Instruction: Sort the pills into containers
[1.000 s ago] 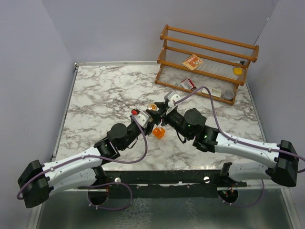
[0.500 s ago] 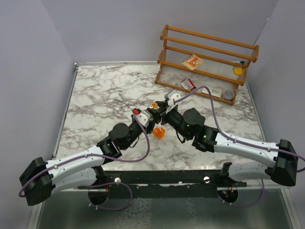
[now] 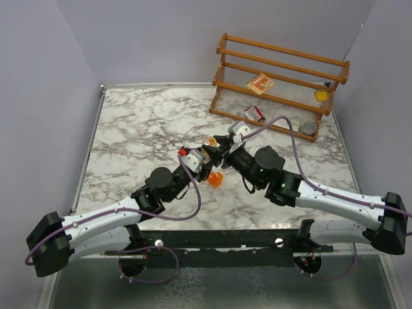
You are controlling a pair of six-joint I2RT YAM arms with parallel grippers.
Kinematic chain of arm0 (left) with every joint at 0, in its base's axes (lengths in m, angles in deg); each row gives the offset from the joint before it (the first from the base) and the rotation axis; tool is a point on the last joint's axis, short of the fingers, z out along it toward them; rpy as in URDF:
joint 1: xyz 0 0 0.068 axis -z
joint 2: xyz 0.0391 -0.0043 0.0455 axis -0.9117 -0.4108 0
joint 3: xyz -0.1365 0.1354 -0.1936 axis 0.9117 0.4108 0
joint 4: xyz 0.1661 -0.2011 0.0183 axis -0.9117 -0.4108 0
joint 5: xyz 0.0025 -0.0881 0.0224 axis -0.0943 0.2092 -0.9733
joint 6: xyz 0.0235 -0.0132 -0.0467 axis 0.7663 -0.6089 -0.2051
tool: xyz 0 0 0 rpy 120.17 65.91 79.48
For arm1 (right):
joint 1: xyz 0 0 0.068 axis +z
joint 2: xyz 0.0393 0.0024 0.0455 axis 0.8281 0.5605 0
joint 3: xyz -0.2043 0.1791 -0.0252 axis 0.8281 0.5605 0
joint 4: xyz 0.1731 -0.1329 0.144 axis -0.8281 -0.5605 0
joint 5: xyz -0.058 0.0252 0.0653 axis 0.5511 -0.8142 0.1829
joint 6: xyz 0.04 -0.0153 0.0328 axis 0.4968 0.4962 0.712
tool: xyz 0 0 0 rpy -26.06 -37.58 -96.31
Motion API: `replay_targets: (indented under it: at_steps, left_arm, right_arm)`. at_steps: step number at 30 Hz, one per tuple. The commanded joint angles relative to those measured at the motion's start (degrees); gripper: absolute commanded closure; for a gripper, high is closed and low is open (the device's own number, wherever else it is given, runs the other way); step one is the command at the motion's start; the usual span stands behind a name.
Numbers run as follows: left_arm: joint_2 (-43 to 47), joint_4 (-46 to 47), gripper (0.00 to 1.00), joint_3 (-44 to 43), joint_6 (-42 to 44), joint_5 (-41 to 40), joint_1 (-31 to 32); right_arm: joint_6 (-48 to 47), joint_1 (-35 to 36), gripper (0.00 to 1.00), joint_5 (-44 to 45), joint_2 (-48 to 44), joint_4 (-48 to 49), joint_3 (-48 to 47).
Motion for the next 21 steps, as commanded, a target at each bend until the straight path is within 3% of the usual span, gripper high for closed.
replay_targets:
  at_steps: [1, 8, 10, 16, 21]
  left_arm:
    - [2.1, 14.8, 1.00, -3.1, -0.6, 5.4, 1.3]
    - [1.5, 14.3, 1.00, -3.0, -1.3, 5.7, 1.3]
    - [1.4, 14.4, 1.00, -2.9, -1.4, 5.6, 1.3]
    - [1.5, 14.2, 1.00, -2.5, -1.7, 5.5, 1.3]
    - [1.4, 13.1, 1.00, -2.7, -1.7, 5.6, 1.3]
  right_arm:
    - [-1.9, 0.0, 0.62, -0.9, 0.2, -10.4, 2.6]
    - [-1.9, 0.0, 0.28, -3.7, -1.9, -10.3, 3.5]
    - [-2.0, 0.0, 0.12, -3.7, -2.3, -10.3, 3.7]
    - [-2.1, 0.1, 0.09, -4.2, -3.2, -9.9, 4.1]
    - [-1.6, 0.1, 0.06, -9.5, -5.9, -11.6, 3.1]
